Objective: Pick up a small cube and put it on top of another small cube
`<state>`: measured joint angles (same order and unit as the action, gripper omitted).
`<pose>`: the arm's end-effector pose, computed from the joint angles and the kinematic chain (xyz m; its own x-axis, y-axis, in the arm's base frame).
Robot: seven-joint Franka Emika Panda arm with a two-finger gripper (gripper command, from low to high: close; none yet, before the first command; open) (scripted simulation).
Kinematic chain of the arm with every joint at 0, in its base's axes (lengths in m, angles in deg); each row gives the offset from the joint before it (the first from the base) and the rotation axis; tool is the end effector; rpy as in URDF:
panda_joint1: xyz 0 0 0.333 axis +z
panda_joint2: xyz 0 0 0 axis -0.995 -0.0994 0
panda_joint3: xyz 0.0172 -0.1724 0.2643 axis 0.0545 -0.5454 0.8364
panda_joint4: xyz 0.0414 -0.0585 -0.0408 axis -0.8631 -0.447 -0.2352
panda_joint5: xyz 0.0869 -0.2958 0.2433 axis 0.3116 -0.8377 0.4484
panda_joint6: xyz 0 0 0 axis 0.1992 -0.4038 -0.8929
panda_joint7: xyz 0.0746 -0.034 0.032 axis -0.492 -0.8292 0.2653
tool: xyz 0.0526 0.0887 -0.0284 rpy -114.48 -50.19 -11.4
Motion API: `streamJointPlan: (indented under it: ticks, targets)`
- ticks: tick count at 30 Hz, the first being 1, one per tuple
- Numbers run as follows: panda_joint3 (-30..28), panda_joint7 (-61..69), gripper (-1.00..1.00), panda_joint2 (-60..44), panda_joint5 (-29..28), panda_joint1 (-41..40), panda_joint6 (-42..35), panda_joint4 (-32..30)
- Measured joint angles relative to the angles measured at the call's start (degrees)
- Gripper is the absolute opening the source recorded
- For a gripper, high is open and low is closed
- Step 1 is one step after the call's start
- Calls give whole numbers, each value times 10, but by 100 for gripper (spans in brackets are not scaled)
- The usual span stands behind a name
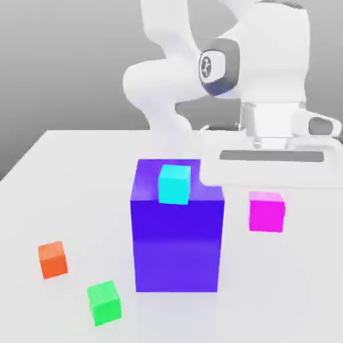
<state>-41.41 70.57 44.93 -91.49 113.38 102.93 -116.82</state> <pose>0.4369 0.1097 0.3494 -0.5644 0.8109 -0.1548 0.7827 0.5853 0.2118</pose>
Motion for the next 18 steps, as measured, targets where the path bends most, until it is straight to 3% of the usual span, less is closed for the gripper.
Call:
streamJointPlan:
  ticks: [7,18]
  targets:
    - [-71,113,-100,-12,21,-35,-10,13]
    - [-172,322,-100,-96,136,-92,-20,1]
